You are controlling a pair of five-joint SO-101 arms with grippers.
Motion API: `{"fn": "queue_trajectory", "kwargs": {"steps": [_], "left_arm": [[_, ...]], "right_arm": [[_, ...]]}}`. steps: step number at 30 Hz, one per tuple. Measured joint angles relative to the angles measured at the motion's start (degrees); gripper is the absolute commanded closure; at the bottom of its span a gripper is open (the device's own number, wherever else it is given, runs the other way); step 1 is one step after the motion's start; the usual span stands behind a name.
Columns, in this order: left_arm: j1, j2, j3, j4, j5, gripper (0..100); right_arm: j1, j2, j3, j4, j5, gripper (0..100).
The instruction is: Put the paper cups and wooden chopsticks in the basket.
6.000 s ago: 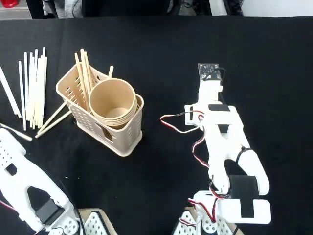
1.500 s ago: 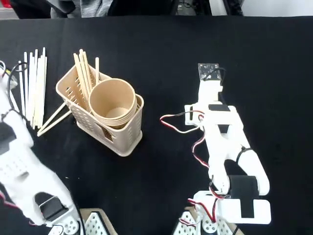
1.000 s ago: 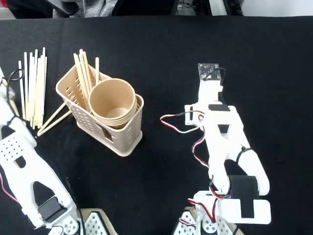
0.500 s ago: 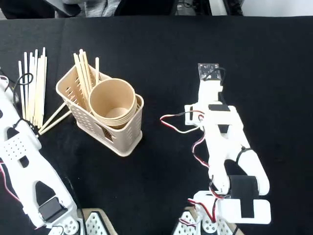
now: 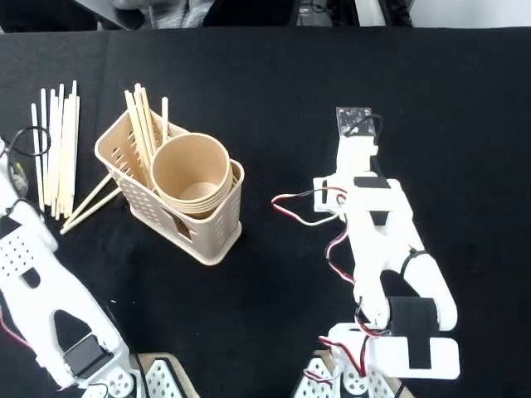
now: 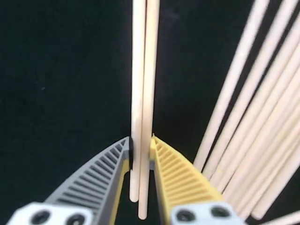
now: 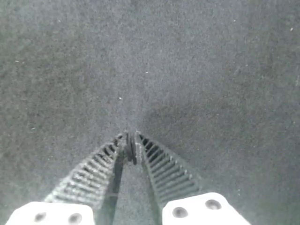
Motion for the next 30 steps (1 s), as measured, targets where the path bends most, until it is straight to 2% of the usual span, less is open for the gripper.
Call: {"fn": "queue_trajectory", "kwargs": {"steps": [7, 12, 14, 19, 26, 30], "left_arm": [[-2.55, -14.24, 22.51, 0.44, -0.53, 97], [-3.52, -26.64, 41.41, 0.26, -3.96, 97], [-4.13, -30.95, 48.62, -2.11, -5.01, 97], [-4.48, -43.52, 69.63, -11.6, -8.35, 97], [-4.66, -64.53, 100.66, -33.05, -9.32, 97], [-4.48, -73.85, 114.29, -42.29, -9.58, 97]], "right_arm": [[0.0, 0.0, 0.0, 0.0, 0.0, 98.4], [0.0, 0.0, 0.0, 0.0, 0.0, 98.4], [0.0, 0.0, 0.0, 0.0, 0.0, 98.4], [0.0, 0.0, 0.0, 0.0, 0.0, 98.4], [0.0, 0.0, 0.0, 0.0, 0.0, 98.4], [0.0, 0.0, 0.0, 0.0, 0.0, 98.4]]}}
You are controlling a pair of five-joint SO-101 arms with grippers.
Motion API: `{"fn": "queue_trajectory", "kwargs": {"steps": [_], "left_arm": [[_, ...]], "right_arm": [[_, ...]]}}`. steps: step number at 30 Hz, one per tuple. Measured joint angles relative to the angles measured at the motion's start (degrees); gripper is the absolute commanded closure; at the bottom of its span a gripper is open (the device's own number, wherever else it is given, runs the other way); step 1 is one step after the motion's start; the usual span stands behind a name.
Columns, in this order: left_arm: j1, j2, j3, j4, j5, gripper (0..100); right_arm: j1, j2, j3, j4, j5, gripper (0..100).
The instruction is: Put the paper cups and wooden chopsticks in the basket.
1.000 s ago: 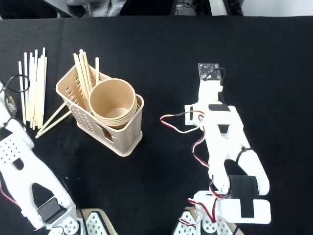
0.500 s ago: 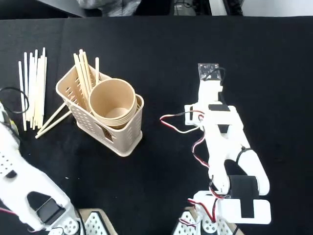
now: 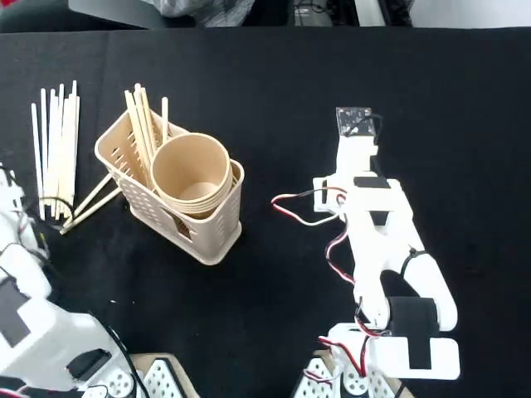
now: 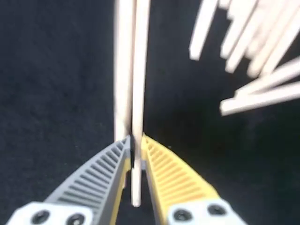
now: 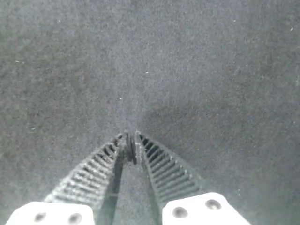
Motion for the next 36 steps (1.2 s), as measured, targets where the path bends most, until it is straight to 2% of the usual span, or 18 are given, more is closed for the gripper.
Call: {"fn": "queue_trajectory", "kwargs": {"steps": [3, 10, 23, 28, 32, 36], "left_arm": [[-0.09, -3.69, 4.57, -4.31, 0.0, 95], [-0.44, -4.66, 4.84, -6.51, 0.0, 74], [-0.35, -4.66, -6.95, -6.42, 0.26, 74], [-0.35, -3.52, -15.47, -7.65, 4.57, 74], [-0.35, 4.31, -24.97, -7.82, 6.95, 74], [-0.35, 18.64, -37.36, -5.36, 8.79, 74]], "right_arm": [[0.0, 0.0, 0.0, 0.0, 0.0, 98.4], [0.0, 0.0, 0.0, 0.0, 0.0, 98.4], [0.0, 0.0, 0.0, 0.0, 0.0, 98.4], [0.0, 0.0, 0.0, 0.0, 0.0, 98.4], [0.0, 0.0, 0.0, 0.0, 0.0, 98.4], [0.0, 0.0, 0.0, 0.0, 0.0, 98.4]]}}
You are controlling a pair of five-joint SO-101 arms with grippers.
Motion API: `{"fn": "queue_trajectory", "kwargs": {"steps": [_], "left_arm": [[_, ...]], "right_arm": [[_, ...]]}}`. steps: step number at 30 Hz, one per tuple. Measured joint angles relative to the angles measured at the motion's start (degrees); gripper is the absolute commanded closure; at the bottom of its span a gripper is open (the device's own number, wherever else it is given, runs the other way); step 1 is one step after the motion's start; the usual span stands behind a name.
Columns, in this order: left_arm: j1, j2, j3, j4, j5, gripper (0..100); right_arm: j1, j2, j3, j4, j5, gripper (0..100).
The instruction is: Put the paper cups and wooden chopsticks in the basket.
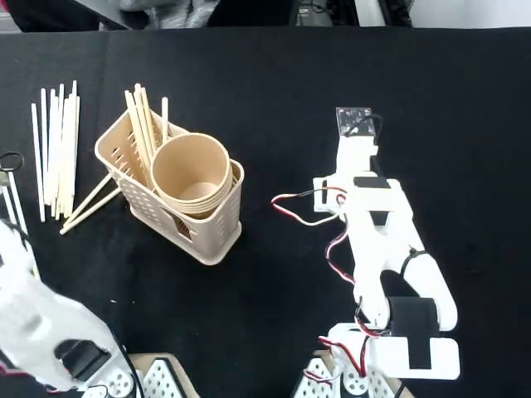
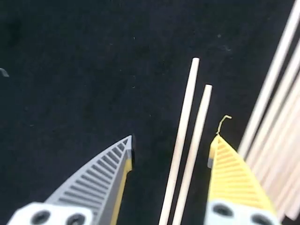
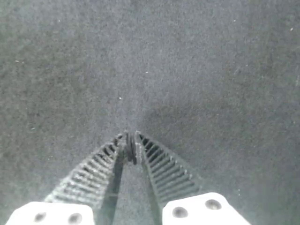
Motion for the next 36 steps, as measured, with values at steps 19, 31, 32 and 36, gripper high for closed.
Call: {"fn": "queue_trajectory", "kwargs": {"steps": [19, 31, 32, 36], "left_arm": [[5.27, 44.92, -58.29, 31.82, 0.44, 97], [5.54, 52.66, -84.84, 45.89, 3.69, 97], [5.1, 52.66, -86.86, 47.38, 3.6, 97], [5.45, 52.66, -88.79, 48.7, 3.96, 97]], "right_arm": [[0.0, 0.0, 0.0, 0.0, 0.0, 98.4], [0.0, 0.0, 0.0, 0.0, 0.0, 98.4], [0.0, 0.0, 0.0, 0.0, 0.0, 98.4], [0.0, 0.0, 0.0, 0.0, 0.0, 98.4]]}}
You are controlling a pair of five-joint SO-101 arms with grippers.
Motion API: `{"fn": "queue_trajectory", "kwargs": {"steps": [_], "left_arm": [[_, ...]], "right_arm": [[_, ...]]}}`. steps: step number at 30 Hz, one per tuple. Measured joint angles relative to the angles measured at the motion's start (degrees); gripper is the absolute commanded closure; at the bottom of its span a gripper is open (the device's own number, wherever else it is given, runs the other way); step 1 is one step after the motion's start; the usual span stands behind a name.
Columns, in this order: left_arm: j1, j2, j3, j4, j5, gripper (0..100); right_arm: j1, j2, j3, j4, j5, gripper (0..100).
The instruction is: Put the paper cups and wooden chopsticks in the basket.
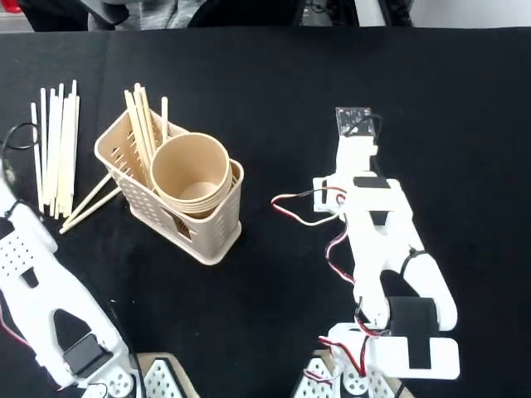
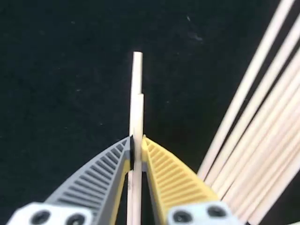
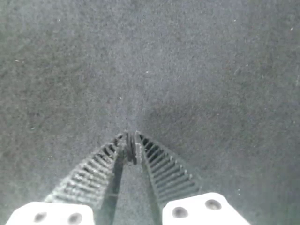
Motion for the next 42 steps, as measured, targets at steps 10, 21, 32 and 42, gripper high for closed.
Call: {"fn": "queue_trajectory", "kwargs": {"steps": [10, 21, 32, 42], "left_arm": [[0.18, -0.97, -0.26, 0.26, 0.0, 97], [-1.49, -9.58, -0.26, 0.53, 1.93, 97], [-6.77, -50.64, 28.75, 0.7, 2.11, 97], [13.01, -102.86, 71.03, -11.16, 0.26, 97]], "right_arm": [[0.0, 0.0, 0.0, 0.0, 0.0, 98.4], [0.0, 0.0, 0.0, 0.0, 0.0, 98.4], [0.0, 0.0, 0.0, -0.18, 0.0, 98.4], [0.0, 0.0, 0.0, -0.18, 0.0, 98.4]]}}
